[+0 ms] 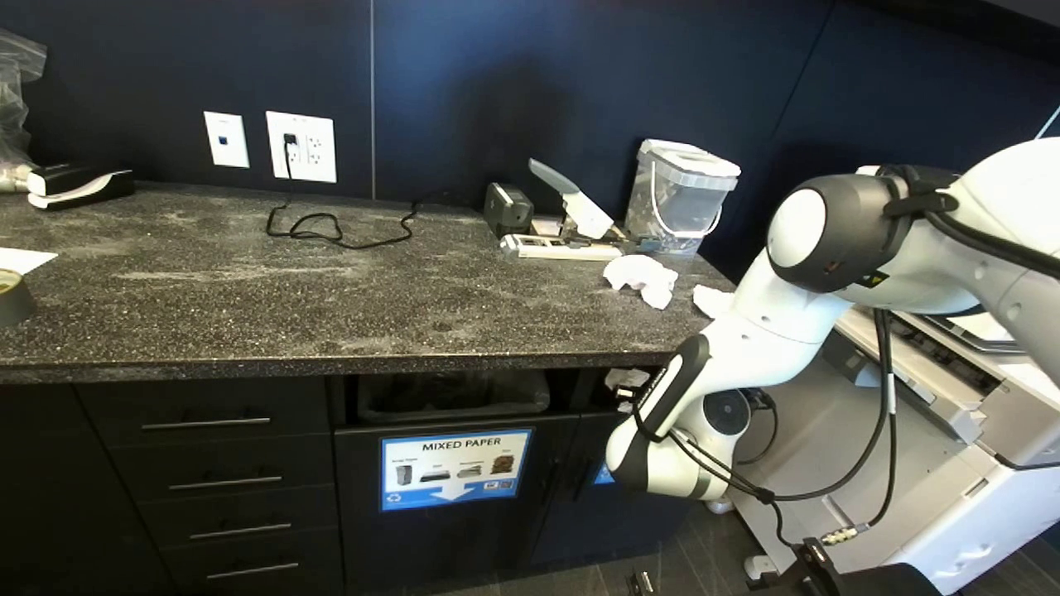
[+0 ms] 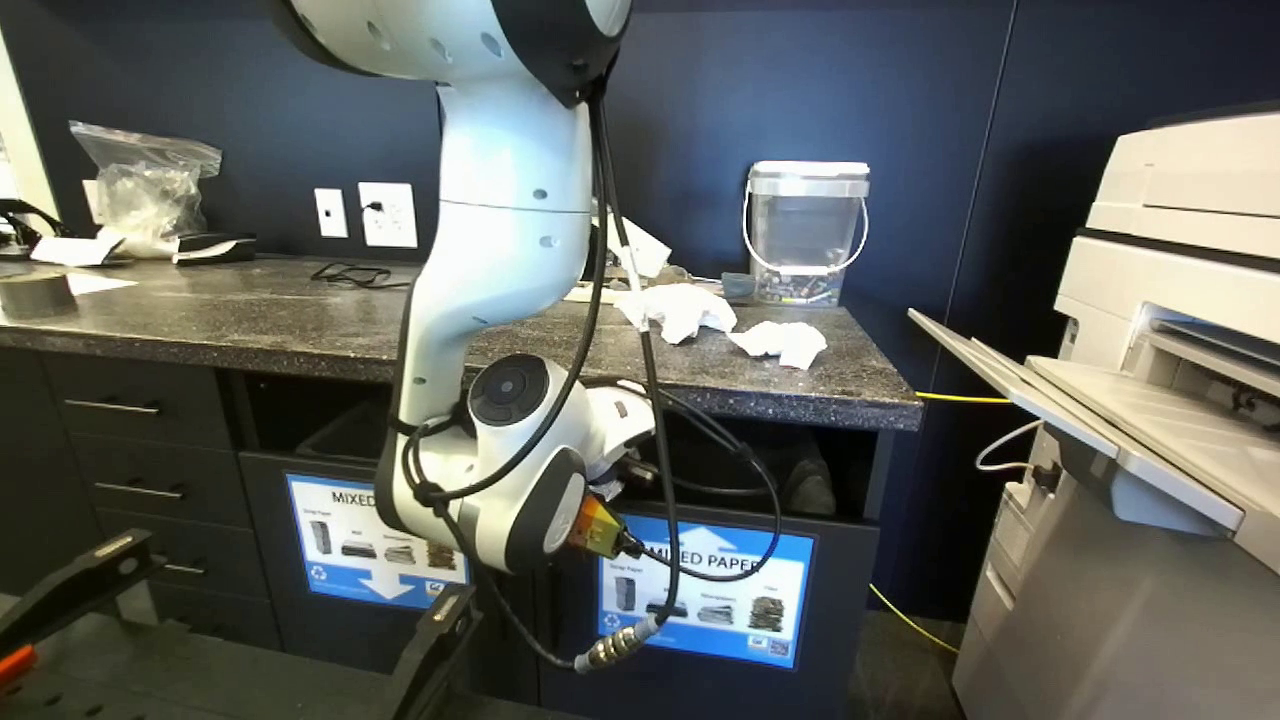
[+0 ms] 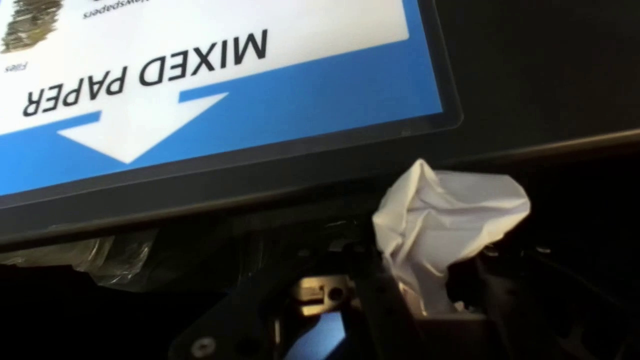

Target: Put the papers in the bin to the right

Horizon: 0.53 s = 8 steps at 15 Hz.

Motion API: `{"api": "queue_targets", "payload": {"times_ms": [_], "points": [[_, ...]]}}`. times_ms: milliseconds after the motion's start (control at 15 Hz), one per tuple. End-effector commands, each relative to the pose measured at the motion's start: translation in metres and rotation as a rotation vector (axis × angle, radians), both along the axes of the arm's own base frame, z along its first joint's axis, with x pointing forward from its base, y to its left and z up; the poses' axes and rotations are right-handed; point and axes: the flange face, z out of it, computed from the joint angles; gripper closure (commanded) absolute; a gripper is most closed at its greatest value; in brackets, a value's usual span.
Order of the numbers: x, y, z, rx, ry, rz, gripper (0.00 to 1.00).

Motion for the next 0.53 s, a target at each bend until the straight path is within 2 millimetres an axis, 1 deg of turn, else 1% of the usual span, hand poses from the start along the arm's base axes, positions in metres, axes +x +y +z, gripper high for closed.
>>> {"api": "queue_targets", "payload": {"times_ms": [0, 200, 467], "points": [[0.016, 0.000, -0.007, -0.016, -0.078, -0.039, 0.86], [0.030, 0.002, -0.005, -0.033, -0.106, -0.041, 0.87], [0.039, 0.007, -0.012, -0.028, -0.121, -0.028, 0.87]]}}
